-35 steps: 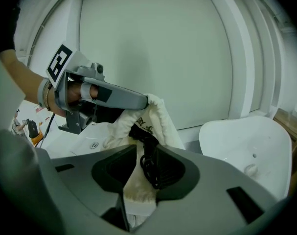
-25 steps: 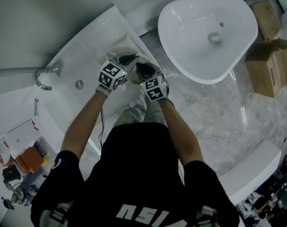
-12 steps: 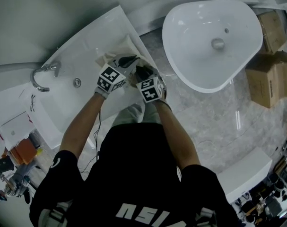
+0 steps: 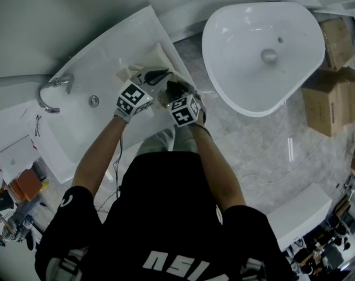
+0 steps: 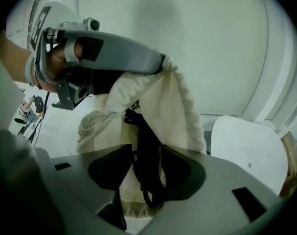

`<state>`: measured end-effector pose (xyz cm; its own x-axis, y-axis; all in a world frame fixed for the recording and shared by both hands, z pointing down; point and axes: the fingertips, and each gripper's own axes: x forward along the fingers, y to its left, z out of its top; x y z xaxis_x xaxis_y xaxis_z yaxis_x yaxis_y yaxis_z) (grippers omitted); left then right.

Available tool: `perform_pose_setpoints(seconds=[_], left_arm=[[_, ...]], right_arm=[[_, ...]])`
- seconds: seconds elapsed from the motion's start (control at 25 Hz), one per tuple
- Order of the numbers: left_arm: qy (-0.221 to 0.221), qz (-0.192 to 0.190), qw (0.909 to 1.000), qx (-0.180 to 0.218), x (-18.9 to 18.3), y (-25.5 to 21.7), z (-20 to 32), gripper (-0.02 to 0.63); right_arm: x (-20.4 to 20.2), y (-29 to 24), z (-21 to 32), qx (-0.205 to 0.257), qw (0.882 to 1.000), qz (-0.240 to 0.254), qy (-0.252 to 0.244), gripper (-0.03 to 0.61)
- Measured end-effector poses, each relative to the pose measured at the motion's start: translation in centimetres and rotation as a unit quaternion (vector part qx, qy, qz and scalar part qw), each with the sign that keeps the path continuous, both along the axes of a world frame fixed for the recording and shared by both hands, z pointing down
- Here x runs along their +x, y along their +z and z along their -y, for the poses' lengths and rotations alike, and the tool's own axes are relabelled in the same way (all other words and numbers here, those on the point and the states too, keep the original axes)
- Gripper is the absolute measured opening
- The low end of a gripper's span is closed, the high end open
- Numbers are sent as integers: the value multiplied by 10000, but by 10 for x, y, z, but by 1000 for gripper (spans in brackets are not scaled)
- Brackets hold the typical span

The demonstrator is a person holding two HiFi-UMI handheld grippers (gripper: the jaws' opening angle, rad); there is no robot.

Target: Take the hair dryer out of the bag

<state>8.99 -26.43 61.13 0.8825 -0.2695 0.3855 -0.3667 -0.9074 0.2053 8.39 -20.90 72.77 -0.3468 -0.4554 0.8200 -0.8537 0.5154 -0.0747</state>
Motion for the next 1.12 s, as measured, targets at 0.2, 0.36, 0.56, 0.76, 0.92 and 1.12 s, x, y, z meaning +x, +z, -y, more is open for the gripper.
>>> perform_pose_setpoints(seconds=[0.2, 0.36, 0.56, 0.76, 0.92, 1.12], left_arm=[[48, 41, 9993, -381, -10, 15, 1, 27], [46, 0, 9972, -752, -18, 20, 0, 37], [-106, -137, 9957, -911, -32, 14, 7, 49], [-762, -50, 9939, -797, -70, 14, 26, 54], [-1343, 398, 9880, -650, -108, 29, 48, 76], [-1593, 910, 9795, -829, -131, 59, 65, 178]], right_arm=[[-2, 17, 0, -479, 9986, -197, -89, 198], [-10, 27, 1, -641, 9976, -226, -131, 210], [-13, 28, 10, -415, 9988, -239, -127, 205], [-15, 21, 10, -346, 9989, -6, -325, 178], [-14, 15, 7, -331, 9987, 119, -372, 173], [-12, -5, 0, -210, 9987, 183, -424, 170]])
